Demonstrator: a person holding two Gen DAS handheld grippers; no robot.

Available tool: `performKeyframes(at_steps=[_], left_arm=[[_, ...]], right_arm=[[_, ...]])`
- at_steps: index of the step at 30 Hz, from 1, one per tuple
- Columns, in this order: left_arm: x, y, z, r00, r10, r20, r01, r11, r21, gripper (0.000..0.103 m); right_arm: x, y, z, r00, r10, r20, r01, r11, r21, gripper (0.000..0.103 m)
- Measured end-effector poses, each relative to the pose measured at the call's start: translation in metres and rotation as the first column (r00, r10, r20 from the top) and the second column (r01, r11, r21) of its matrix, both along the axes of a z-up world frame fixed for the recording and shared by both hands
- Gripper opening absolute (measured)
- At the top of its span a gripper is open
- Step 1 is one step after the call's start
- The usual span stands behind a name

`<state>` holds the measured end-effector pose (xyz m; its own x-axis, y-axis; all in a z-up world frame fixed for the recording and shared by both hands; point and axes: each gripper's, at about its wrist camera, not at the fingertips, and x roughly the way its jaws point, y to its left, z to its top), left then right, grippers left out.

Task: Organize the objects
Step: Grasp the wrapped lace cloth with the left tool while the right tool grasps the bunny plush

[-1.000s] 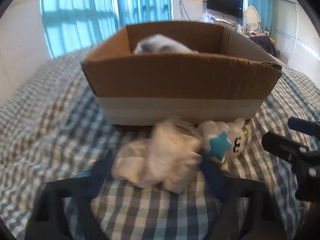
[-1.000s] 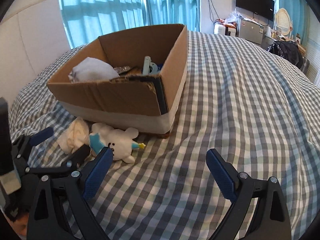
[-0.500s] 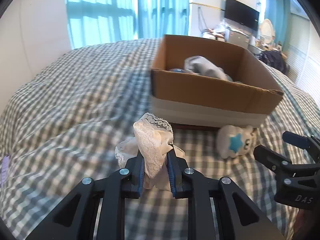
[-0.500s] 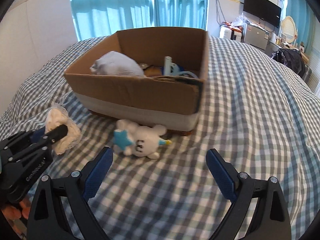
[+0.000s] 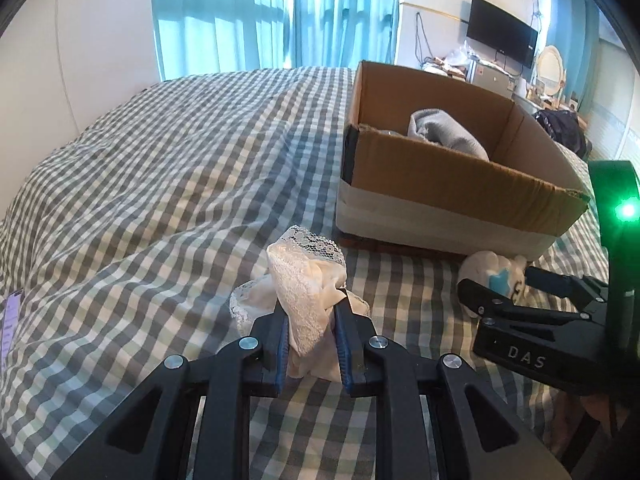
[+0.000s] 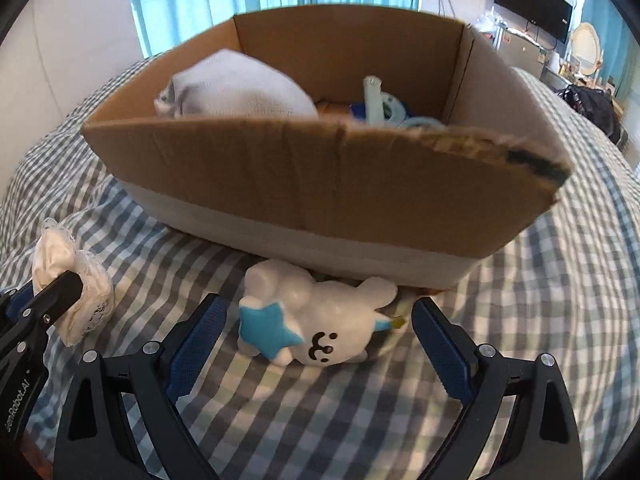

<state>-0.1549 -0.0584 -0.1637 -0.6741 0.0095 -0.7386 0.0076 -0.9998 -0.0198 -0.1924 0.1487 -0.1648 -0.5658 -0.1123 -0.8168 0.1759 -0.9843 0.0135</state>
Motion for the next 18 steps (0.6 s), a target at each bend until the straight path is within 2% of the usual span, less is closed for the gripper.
performKeyframes(at_steps=[9, 18], left_arm=[[0.010, 0.008, 0.003, 1.000, -0.001, 0.011, 0.001, 1.000, 0.006, 0.020], [0.040, 0.030, 0.030, 1.000, -0.017, -0.020, 0.017, 1.000, 0.011, 0.020]], right_arm=[[0.036, 0.017, 0.016, 0.998, 0.045, -0.049, -0.047, 0.998, -0.031, 0.084], [0.085, 0.028, 0.059, 0.990, 0.077, -0.117, -0.086, 0.994, -0.066, 0.084]])
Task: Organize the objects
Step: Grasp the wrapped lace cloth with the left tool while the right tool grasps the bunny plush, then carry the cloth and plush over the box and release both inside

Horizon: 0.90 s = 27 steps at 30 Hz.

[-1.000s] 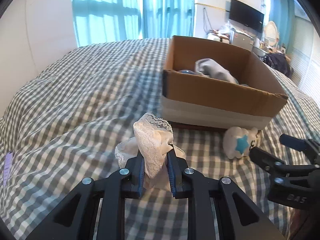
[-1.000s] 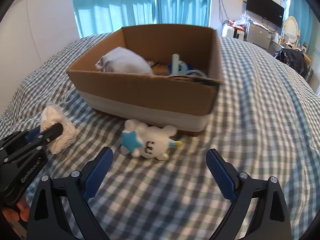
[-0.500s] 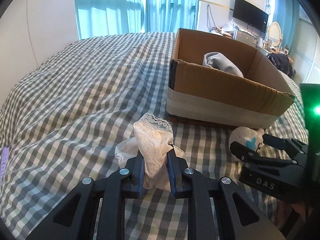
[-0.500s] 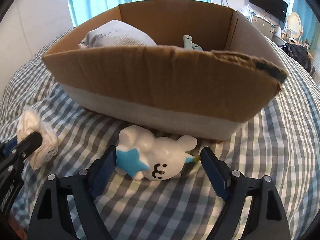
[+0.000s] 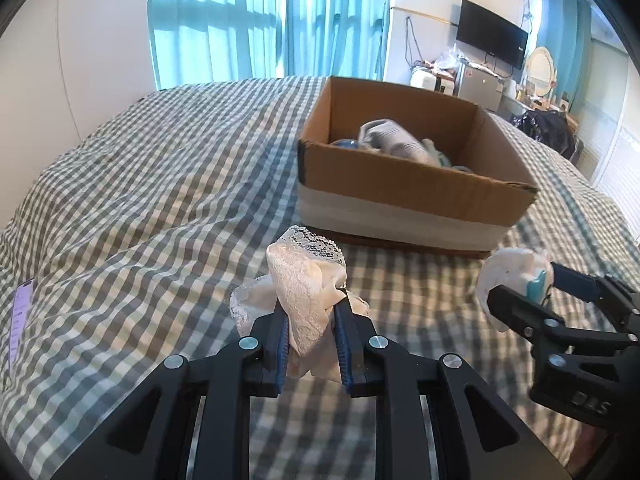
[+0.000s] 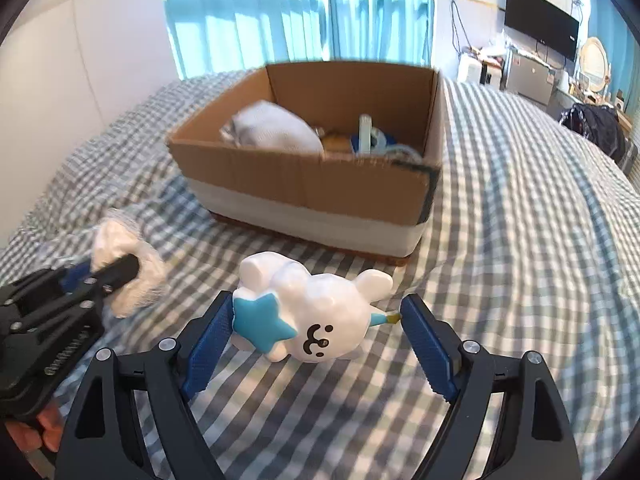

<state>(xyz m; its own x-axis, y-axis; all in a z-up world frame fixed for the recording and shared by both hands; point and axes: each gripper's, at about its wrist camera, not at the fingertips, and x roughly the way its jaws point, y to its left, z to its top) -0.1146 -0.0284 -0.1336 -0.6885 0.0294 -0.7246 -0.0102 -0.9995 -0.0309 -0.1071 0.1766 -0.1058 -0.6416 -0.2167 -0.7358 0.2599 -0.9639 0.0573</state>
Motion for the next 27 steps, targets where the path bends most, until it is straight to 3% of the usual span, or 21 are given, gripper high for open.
performKeyframes(at_steps=[9, 15, 21, 27], left_arm=[[0.021, 0.022, 0.050, 0.995, -0.036, -0.095, 0.038, 0.999, 0.019, 0.020], [0.014, 0.028, 0.088, 0.985, -0.049, -0.167, 0.051, 0.999, 0.010, 0.020], [-0.011, 0.034, 0.116, 0.970, -0.059, -0.236, 0.059, 0.998, -0.010, 0.020], [-0.051, 0.038, 0.126, 0.963, -0.065, -0.260, 0.067, 0.998, -0.002, 0.020]], right_arm=[[0.034, 0.020, 0.060, 0.995, 0.004, -0.104, -0.008, 0.999, -0.033, 0.084], [0.038, 0.035, 0.091, 0.987, 0.008, -0.159, -0.017, 0.999, -0.052, 0.084], [0.022, 0.038, 0.124, 0.974, 0.024, -0.225, -0.033, 0.999, -0.037, 0.084], [-0.017, 0.041, 0.145, 0.966, 0.025, -0.258, -0.040, 0.998, -0.053, 0.084]])
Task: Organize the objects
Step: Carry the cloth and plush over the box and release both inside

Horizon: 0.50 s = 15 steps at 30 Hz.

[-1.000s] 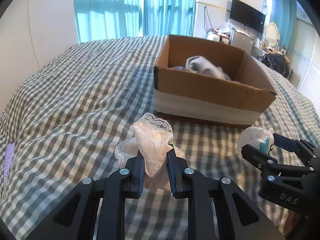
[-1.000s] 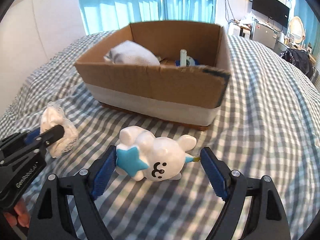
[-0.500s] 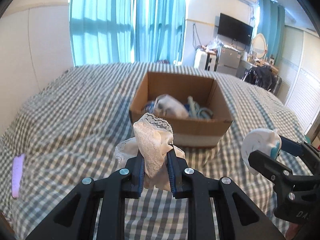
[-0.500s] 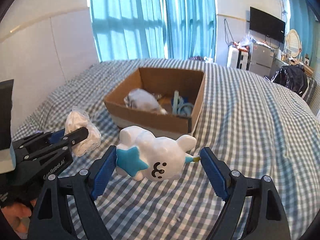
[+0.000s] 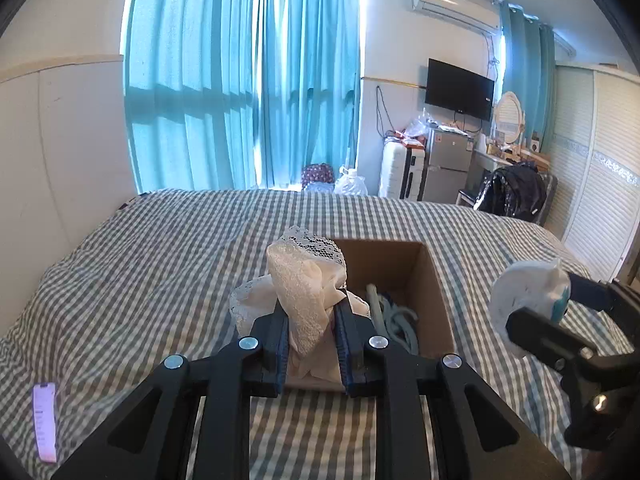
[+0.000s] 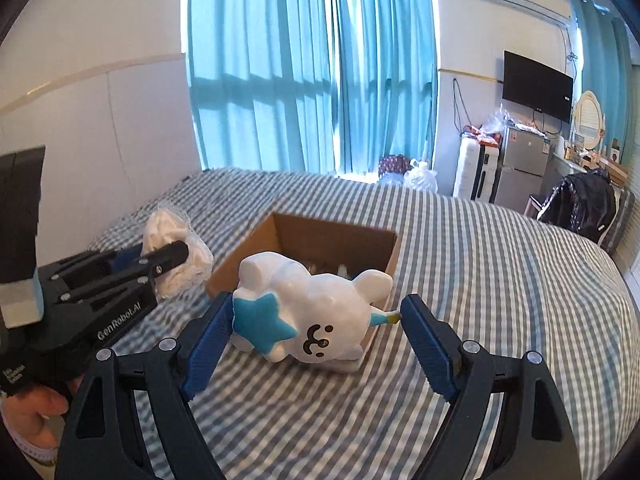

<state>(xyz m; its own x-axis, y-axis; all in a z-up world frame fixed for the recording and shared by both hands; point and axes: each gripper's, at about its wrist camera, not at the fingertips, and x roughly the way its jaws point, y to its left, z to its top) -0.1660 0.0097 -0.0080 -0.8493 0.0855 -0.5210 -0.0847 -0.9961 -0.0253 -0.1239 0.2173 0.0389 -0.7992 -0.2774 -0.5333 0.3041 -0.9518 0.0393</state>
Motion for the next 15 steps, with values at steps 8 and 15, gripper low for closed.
performKeyframes(at_steps=[8, 15], left_arm=[[-0.066, 0.011, -0.012, 1.000, -0.011, -0.008, 0.010, 1.000, -0.026, 0.020], [-0.120, 0.013, -0.051, 0.999, -0.011, 0.050, 0.013, 0.999, -0.038, 0.020]], right_arm=[[-0.076, -0.004, 0.002, 1.000, 0.004, -0.015, -0.004, 1.000, 0.008, 0.084], [-0.148, -0.019, -0.025, 1.000, -0.002, 0.011, 0.002, 0.999, 0.047, 0.084]])
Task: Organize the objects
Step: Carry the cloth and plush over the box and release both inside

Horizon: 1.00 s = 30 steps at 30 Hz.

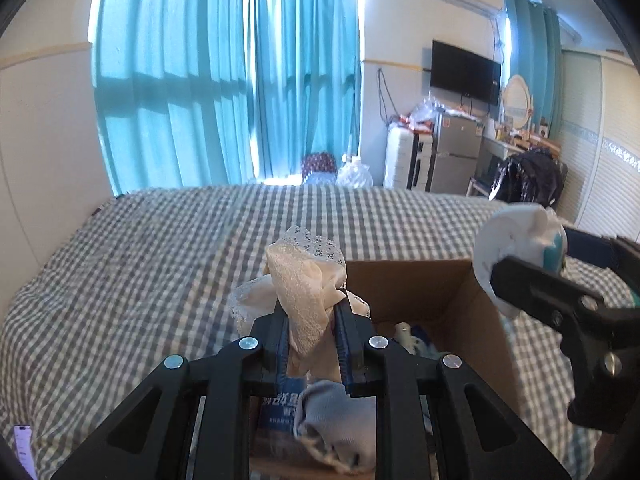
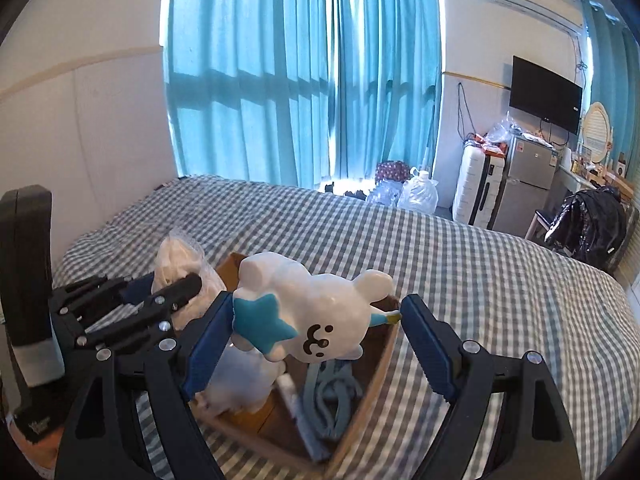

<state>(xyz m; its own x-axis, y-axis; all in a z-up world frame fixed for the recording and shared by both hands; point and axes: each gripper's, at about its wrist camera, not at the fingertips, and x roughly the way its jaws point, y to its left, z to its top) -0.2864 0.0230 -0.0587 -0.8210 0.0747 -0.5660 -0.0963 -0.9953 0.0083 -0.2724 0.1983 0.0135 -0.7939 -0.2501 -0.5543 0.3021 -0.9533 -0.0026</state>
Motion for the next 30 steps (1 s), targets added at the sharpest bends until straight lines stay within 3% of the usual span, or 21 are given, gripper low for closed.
performKeyframes(at_steps=[5, 11, 15, 16, 19, 20, 22, 26, 30], left_arm=[[-0.019, 0.006, -0.025, 0.999, -0.019, 0.037, 0.020, 1.000, -0.022, 0.020], [-0.028, 0.011, -0.046, 0.997, -0.030, 0.074, 0.032, 0.999, -0.026, 0.020], [-0.024, 0.010, -0.047, 0.996, -0.030, 0.086, 0.032, 0.999, -0.014, 0.023], [-0.022, 0.010, -0.046, 0.996, -0.031, 0.085, 0.032, 0.999, -0.014, 0.029], [-0.015, 0.009, -0.036, 0.998, -0.035, 0.060, 0.036, 0.999, -0.016, 0.063], [-0.009, 0.009, -0.030, 0.999, -0.032, 0.037, 0.032, 0.999, -0.019, 0.067], [-0.001, 0.010, -0.019, 0.999, -0.037, 0.005, 0.038, 0.999, -0.027, 0.068], [0.020, 0.010, 0.005, 0.999, -0.024, -0.036, 0.022, 0.997, -0.068, 0.077], [0.047, 0.005, 0.037, 0.996, -0.006, -0.091, 0.001, 0.998, -0.059, 0.087]], right_arm=[[-0.039, -0.004, -0.031, 0.999, -0.009, 0.051, 0.009, 1.000, 0.014, 0.084], [-0.050, 0.004, -0.057, 0.996, -0.024, 0.083, 0.023, 1.000, 0.010, 0.084], [-0.048, 0.012, -0.059, 0.995, -0.039, 0.092, 0.042, 0.999, -0.022, 0.084], [-0.046, 0.012, -0.057, 0.995, -0.040, 0.089, 0.043, 0.999, -0.031, 0.084], [-0.037, 0.013, -0.046, 0.997, -0.046, 0.069, 0.048, 0.998, -0.036, 0.089], [-0.033, 0.014, -0.041, 0.997, -0.051, 0.058, 0.053, 0.998, -0.034, 0.091], [-0.024, 0.017, -0.029, 0.997, -0.067, 0.034, 0.068, 0.997, -0.037, 0.091], [-0.001, 0.022, -0.001, 0.997, -0.080, 0.001, 0.080, 0.996, -0.050, 0.092], [0.034, 0.031, 0.035, 0.993, -0.104, -0.057, 0.101, 0.994, -0.045, 0.094]])
